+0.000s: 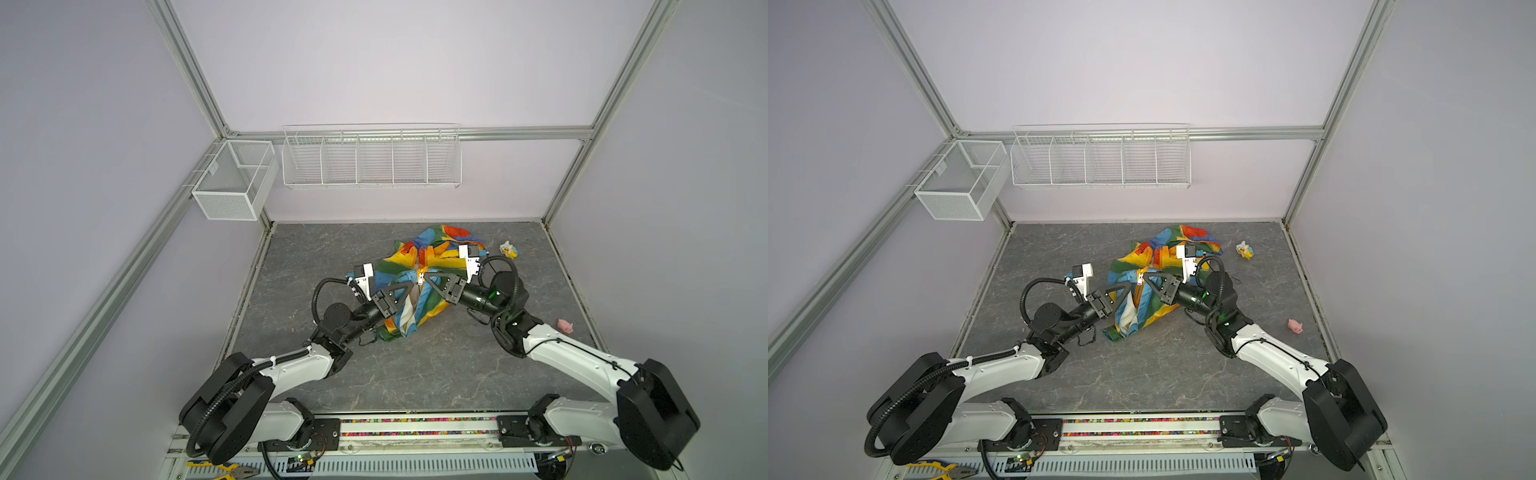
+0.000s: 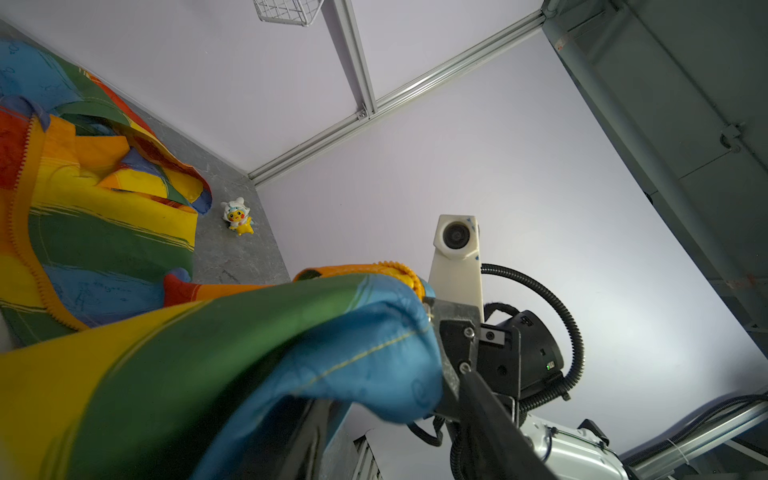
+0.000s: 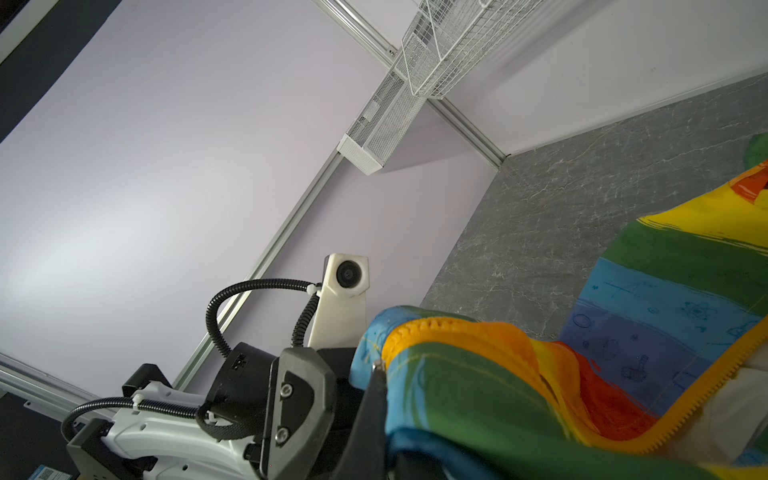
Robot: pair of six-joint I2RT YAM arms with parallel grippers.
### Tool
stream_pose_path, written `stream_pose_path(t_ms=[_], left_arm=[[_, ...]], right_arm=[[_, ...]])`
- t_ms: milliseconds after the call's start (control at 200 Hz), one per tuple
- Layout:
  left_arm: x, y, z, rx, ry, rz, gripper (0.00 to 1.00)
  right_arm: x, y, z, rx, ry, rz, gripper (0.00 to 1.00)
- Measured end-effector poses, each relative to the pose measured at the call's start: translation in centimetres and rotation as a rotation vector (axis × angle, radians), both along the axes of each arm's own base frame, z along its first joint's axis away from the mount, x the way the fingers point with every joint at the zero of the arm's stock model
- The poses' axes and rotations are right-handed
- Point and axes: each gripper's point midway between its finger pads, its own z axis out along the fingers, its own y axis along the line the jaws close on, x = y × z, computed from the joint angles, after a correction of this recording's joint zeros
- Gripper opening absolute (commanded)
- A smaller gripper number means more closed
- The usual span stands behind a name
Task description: Zip up the jacket
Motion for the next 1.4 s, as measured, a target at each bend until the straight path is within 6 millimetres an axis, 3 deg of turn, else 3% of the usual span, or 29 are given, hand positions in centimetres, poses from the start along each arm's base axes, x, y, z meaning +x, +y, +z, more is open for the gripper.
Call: stream_pose_path(t_ms=[280,825,1400], left_arm=[[0.4,0.3,0.2,-0.022,0.025,0.008,0.5],[1.4,-0.2,0.1,-0.074,0.072,-0.011,0.25],[1.2,-0.6,-0.1,-0.056,0.073,-0.041,0.26]], right_arm=[[-0.2,0.2,-0.4,-0.014,-0.002,0.005,0.06],[-0.7,0.7,-1.6,-0.058,-0.001,0.016,0.06],[-0.9,0.8,-1.7,-0.065,-0.002,0.019,0.06]])
